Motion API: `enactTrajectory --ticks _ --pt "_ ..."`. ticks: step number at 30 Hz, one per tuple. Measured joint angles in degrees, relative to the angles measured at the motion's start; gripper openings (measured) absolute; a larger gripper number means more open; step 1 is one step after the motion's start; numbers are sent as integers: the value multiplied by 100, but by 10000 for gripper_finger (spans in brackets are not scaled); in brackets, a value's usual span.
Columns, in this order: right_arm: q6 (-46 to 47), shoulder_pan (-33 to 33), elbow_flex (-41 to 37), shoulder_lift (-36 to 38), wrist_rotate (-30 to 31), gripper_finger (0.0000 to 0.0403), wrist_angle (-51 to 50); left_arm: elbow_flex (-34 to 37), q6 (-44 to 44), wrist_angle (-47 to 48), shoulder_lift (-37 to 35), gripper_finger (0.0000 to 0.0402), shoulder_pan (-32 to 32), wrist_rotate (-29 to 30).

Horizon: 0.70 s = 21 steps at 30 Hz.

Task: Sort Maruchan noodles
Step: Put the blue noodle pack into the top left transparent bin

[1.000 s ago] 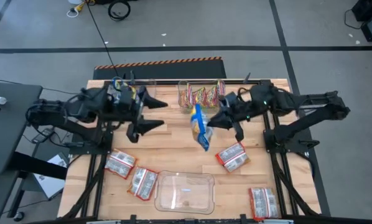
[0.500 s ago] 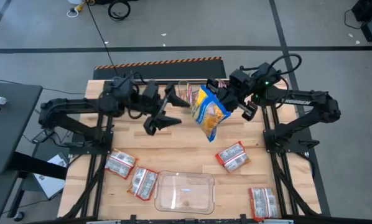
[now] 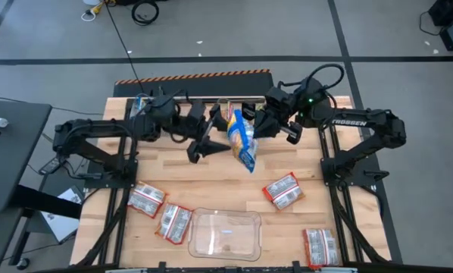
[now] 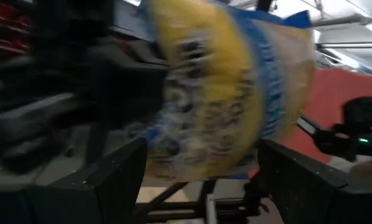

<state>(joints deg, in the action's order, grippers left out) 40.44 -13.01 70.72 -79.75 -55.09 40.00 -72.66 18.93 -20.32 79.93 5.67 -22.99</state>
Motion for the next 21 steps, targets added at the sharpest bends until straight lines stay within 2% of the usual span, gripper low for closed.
enactTrajectory --ticks 6,10,21 --pt "-64 111 2 81 65 4 82 -7 1 -75 -51 312 193 -118" --pt "-139 124 2 -26 294 4 21 -4 -2 -371 1 312 162 -567" --pt "-93 -3 9 -339 942 4 -34 -4 -4 -478 -12 301 -9 -520"
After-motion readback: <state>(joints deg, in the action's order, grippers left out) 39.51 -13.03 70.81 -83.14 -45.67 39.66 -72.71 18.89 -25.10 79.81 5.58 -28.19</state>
